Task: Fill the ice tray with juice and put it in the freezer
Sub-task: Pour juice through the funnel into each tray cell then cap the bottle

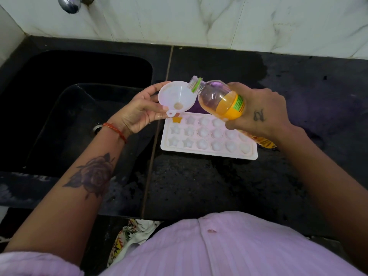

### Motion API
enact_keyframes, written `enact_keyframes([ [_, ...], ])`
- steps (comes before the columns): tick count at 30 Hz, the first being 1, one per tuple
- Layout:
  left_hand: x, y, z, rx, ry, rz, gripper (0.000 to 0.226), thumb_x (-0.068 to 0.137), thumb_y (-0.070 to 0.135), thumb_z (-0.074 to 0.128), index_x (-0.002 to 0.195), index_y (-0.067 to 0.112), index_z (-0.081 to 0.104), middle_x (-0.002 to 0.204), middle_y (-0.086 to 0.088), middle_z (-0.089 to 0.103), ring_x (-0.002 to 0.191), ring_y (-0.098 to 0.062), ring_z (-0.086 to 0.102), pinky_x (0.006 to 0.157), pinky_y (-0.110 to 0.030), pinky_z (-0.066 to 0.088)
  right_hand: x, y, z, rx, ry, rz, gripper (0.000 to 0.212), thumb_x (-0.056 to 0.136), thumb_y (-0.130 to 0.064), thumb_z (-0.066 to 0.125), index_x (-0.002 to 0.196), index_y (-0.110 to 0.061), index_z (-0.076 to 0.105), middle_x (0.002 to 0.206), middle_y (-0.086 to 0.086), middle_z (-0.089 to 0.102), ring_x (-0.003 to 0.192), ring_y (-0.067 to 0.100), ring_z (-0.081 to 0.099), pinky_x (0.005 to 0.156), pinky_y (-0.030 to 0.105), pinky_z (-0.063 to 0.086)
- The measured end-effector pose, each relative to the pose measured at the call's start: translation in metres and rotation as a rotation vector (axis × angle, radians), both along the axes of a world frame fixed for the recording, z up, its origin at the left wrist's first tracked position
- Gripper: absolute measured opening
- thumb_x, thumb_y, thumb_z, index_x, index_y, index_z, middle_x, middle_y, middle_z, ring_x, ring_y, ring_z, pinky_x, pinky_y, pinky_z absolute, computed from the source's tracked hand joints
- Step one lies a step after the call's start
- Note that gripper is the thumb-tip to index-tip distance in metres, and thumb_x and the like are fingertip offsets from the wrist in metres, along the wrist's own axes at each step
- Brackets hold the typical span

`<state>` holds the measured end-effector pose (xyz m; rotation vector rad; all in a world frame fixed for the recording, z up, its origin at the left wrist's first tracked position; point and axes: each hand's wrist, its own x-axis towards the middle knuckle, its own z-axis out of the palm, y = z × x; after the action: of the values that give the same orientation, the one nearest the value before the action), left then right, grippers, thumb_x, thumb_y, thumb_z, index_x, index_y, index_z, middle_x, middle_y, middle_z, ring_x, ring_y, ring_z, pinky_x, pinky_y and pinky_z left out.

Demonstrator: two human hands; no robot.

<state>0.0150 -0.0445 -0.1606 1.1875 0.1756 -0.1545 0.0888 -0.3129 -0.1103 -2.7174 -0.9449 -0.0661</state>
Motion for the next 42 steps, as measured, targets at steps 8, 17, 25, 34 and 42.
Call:
enact_keyframes([
  [8, 0.011, -0.016, 0.0, -0.06, 0.023, -0.078, 0.06, 0.07, -0.013, 0.052, 0.124, 0.013, 0.054, 0.125, -0.011, 0.054, 0.105, -0.026, 0.066, 0.07, -0.029, 0.059, 0.0, -0.018, -0.001, -0.054, -0.066, -0.023, 0.078, 0.062, -0.044, 0.078, 0.131, -0.028, 0.044, 0.097, 0.007, 0.067, 0.082, 0.028, 0.06, 0.065, 0.028, 0.032],
  [17, 0.018, -0.015, -0.01, -0.056, 0.086, -0.105, 0.057, 0.067, -0.01, 0.054, 0.117, 0.016, 0.061, 0.124, -0.008, 0.059, 0.107, -0.027, 0.065, 0.071, -0.031, 0.059, -0.001, -0.025, -0.002, -0.173, -0.079, -0.036, 0.075, 0.067, -0.042, 0.075, 0.133, -0.029, 0.04, 0.098, 0.008, 0.065, 0.085, 0.03, 0.058, 0.064, 0.029, 0.029],
  [25, 0.019, -0.016, -0.008, 0.005, 0.115, -0.086, 0.056, 0.075, -0.013, 0.051, 0.125, 0.01, 0.052, 0.122, -0.014, 0.06, 0.1, -0.027, 0.068, 0.069, -0.029, 0.059, 0.001, -0.023, -0.001, -0.238, -0.09, -0.046, 0.074, 0.072, -0.041, 0.072, 0.135, -0.031, 0.036, 0.104, 0.007, 0.064, 0.091, 0.03, 0.057, 0.068, 0.032, 0.03],
  [34, 0.019, -0.017, -0.004, 0.026, 0.131, -0.072, 0.047, 0.083, -0.012, 0.047, 0.124, 0.011, 0.053, 0.121, -0.012, 0.063, 0.104, -0.028, 0.067, 0.07, -0.031, 0.06, 0.004, -0.019, -0.002, -0.242, -0.113, -0.036, 0.074, 0.071, -0.043, 0.072, 0.135, -0.031, 0.036, 0.1, 0.007, 0.064, 0.088, 0.029, 0.057, 0.066, 0.032, 0.03],
  [42, 0.019, -0.017, -0.001, 0.039, 0.108, -0.063, 0.048, 0.086, -0.013, 0.044, 0.127, 0.009, 0.052, 0.121, -0.012, 0.062, 0.102, -0.026, 0.068, 0.069, -0.027, 0.058, 0.002, -0.021, -0.006, -0.139, -0.022, -0.064, 0.08, 0.063, -0.045, 0.076, 0.133, -0.032, 0.04, 0.096, 0.007, 0.065, 0.085, 0.029, 0.059, 0.068, 0.031, 0.038],
])
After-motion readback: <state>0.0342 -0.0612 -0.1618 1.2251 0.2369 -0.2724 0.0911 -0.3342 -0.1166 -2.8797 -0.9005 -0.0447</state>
